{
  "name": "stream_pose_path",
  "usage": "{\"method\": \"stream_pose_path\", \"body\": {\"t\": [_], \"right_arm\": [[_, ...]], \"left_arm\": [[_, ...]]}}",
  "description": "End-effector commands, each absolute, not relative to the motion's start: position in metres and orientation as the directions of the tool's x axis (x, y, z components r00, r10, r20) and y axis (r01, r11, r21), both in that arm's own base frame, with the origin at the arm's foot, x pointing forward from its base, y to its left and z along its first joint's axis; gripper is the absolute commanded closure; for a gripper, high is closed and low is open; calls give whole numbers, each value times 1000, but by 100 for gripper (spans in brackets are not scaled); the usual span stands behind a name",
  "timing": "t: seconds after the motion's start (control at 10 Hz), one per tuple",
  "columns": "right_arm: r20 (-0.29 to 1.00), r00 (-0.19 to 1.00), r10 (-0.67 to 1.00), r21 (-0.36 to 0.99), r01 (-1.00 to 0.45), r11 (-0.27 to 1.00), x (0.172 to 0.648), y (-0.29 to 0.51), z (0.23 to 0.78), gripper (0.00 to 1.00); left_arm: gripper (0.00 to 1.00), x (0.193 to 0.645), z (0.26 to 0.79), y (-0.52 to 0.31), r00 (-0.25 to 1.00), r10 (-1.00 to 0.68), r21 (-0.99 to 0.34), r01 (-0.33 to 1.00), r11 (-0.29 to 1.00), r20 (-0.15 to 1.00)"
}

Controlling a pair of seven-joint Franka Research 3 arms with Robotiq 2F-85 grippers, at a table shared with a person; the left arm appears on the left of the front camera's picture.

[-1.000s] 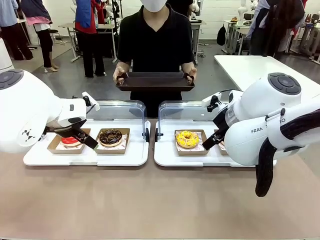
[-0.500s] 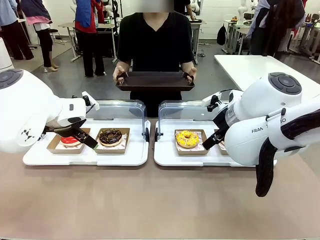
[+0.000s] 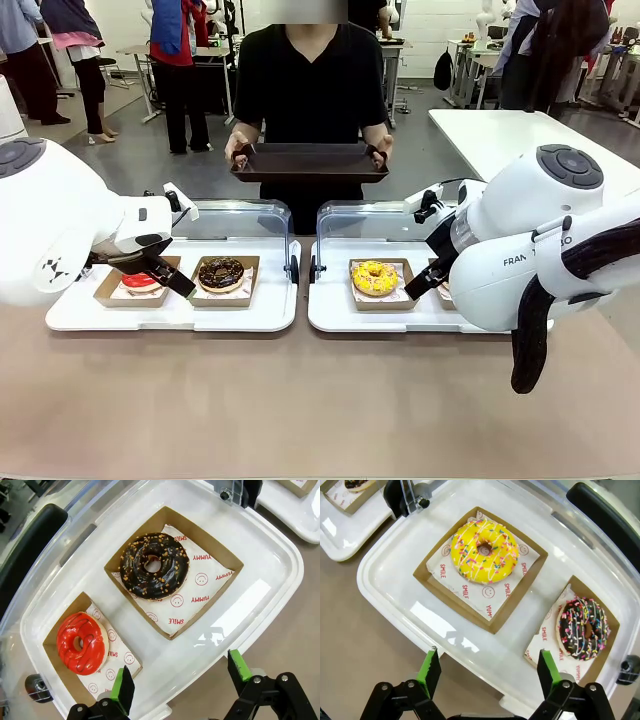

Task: Provide the desired donut to the person.
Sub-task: Pick up and lift the Paper togo box containing the Donut pointed at by the person.

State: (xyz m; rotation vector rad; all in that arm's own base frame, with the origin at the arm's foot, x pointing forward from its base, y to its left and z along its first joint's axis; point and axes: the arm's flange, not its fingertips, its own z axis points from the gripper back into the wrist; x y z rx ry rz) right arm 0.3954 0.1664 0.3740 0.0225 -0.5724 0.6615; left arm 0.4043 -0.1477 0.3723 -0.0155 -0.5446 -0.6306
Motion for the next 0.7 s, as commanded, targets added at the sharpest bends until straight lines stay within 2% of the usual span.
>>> {"method": "stream_pose_path", "body": {"t": [0.0, 0.1, 0.3, 0.5, 0.6], "right_arm": [[463, 678, 571, -65, -617, 785, 386, 174, 392, 0], [427, 661, 616, -98, -644, 759, 364, 189, 439, 0], [424, 676, 603, -131, -613, 779, 354, 200, 515, 0], [434, 703, 564, -239, -513, 824, 340, 200, 576, 0], [447, 706, 550, -247, -494, 834, 336, 201, 599, 0]], "left_arm": [[0, 397, 399, -149, 601, -595, 144, 629, 764, 533], [0, 385, 444, -149, 562, -622, 208, 629, 750, 545], [0, 399, 522, -147, 550, -673, 224, 668, 710, 495], [0, 382, 573, -151, 547, -701, 271, 665, 696, 457], [0, 384, 596, -153, 543, -712, 283, 670, 687, 445]]}}
